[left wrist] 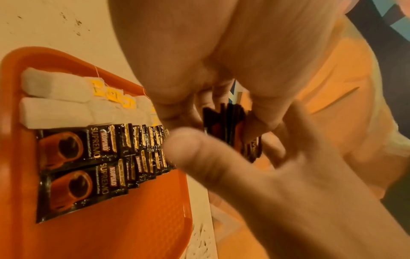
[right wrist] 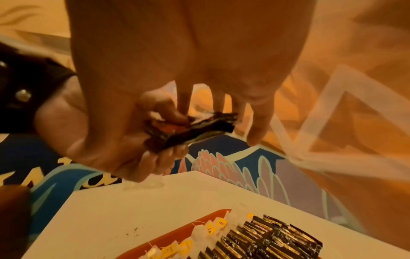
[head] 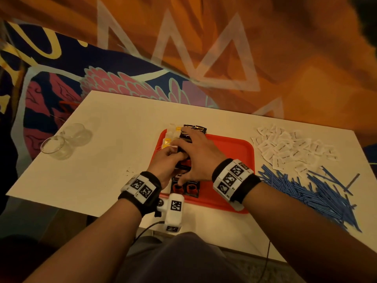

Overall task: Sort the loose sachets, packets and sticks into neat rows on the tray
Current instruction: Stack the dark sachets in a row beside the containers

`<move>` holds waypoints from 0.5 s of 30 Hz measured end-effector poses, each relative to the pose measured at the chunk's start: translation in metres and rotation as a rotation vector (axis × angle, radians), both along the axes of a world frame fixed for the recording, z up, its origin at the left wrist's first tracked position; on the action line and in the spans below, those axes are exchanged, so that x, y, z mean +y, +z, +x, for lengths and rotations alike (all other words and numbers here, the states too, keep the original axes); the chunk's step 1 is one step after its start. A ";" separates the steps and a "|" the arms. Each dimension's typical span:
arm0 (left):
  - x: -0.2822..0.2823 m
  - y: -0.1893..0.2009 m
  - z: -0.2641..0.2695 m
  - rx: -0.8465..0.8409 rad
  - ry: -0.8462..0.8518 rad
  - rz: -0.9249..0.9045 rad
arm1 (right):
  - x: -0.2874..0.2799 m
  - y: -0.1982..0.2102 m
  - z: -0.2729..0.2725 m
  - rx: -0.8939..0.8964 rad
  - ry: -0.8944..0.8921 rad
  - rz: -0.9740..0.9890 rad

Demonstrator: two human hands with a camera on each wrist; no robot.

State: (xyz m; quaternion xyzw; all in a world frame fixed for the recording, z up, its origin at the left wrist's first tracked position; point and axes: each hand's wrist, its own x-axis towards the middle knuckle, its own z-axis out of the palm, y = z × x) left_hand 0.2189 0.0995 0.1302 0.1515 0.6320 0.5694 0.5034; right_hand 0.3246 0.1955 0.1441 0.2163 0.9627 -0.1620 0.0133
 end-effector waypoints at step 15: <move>-0.016 0.001 -0.009 -0.656 -0.105 0.305 | -0.005 0.013 -0.003 0.263 0.094 -0.354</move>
